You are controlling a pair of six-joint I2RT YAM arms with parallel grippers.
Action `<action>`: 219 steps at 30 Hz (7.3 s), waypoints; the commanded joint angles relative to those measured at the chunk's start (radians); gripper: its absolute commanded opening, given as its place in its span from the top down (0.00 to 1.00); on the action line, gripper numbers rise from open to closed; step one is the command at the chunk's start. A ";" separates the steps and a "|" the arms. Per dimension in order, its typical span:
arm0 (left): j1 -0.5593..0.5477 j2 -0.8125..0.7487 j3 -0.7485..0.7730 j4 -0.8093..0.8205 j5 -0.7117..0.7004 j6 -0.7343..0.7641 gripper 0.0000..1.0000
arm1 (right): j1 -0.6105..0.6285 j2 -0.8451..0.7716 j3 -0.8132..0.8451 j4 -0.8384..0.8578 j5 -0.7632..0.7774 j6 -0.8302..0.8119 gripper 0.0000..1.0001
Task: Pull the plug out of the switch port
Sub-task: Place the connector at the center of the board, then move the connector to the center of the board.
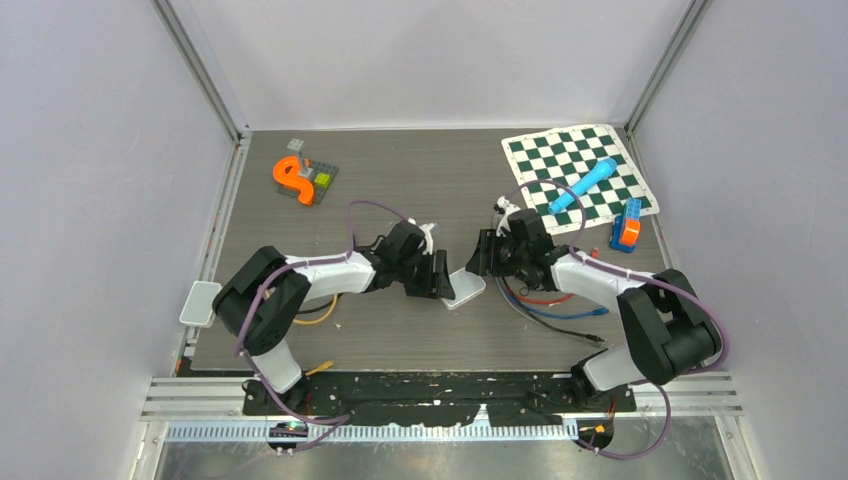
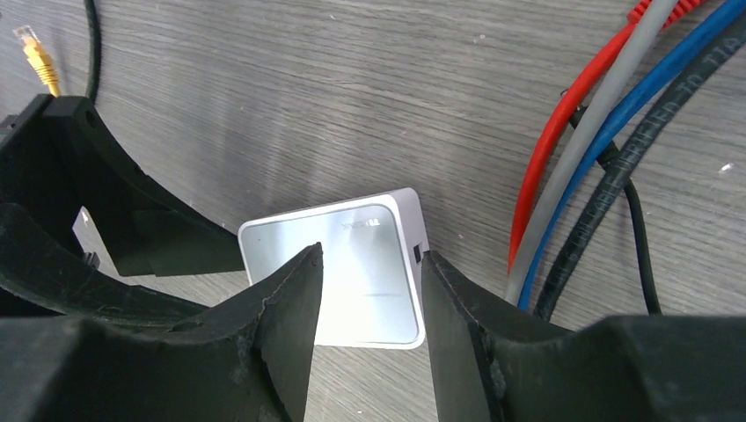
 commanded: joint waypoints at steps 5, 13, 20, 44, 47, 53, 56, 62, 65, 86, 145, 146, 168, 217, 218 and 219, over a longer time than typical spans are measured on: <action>-0.004 0.110 0.172 -0.068 0.030 0.085 0.50 | 0.004 -0.017 -0.040 0.063 0.035 0.056 0.56; -0.021 0.192 0.290 -0.105 0.063 0.103 0.51 | 0.003 -0.151 -0.114 0.031 0.219 0.075 0.59; -0.043 0.241 0.337 -0.097 0.071 0.079 0.51 | 0.002 -0.180 -0.101 -0.065 0.276 0.029 0.59; -0.026 0.289 0.464 -0.198 0.023 0.148 0.49 | 0.000 -0.238 -0.078 -0.101 0.300 0.007 0.50; -0.026 0.197 0.388 -0.183 -0.040 0.157 0.43 | 0.001 -0.244 -0.040 -0.125 0.221 -0.029 0.44; 0.030 -0.018 0.296 -0.264 -0.240 0.200 0.23 | 0.002 -0.265 -0.004 -0.136 0.133 -0.046 0.34; 0.079 -0.131 0.258 -0.312 -0.359 0.228 0.17 | 0.002 -0.273 0.003 -0.135 0.103 -0.038 0.32; 0.149 -0.337 0.181 -0.416 -0.677 0.220 0.01 | 0.002 -0.274 -0.002 -0.122 0.065 -0.016 0.30; 0.197 -0.403 0.143 -0.496 -0.798 0.141 0.00 | 0.002 -0.265 -0.005 -0.116 0.049 -0.009 0.30; 0.827 -0.726 -0.236 -0.687 -0.797 -0.291 0.01 | 0.001 -0.233 -0.017 -0.118 0.006 0.004 0.30; 0.708 -0.368 -0.223 -0.338 -0.347 0.025 1.00 | 0.002 -0.223 -0.063 -0.114 -0.017 0.046 0.31; 0.692 -0.371 -0.226 -0.321 -0.314 0.034 1.00 | 0.002 -0.223 -0.063 -0.114 -0.018 0.047 0.31; 0.169 -0.366 -0.252 -0.292 -0.283 -0.109 0.86 | 0.004 -0.200 -0.049 -0.068 -0.047 0.103 0.31; 0.661 -0.219 0.023 -0.217 -0.233 0.216 0.16 | 0.290 0.766 0.918 0.021 -0.071 0.234 0.36; 0.661 -0.194 0.024 -0.208 -0.229 0.213 0.16 | 0.289 0.770 0.914 0.023 -0.073 0.229 0.37; 0.661 -0.167 0.026 -0.201 -0.218 0.211 0.17 | 0.290 0.777 0.910 0.027 -0.081 0.219 0.36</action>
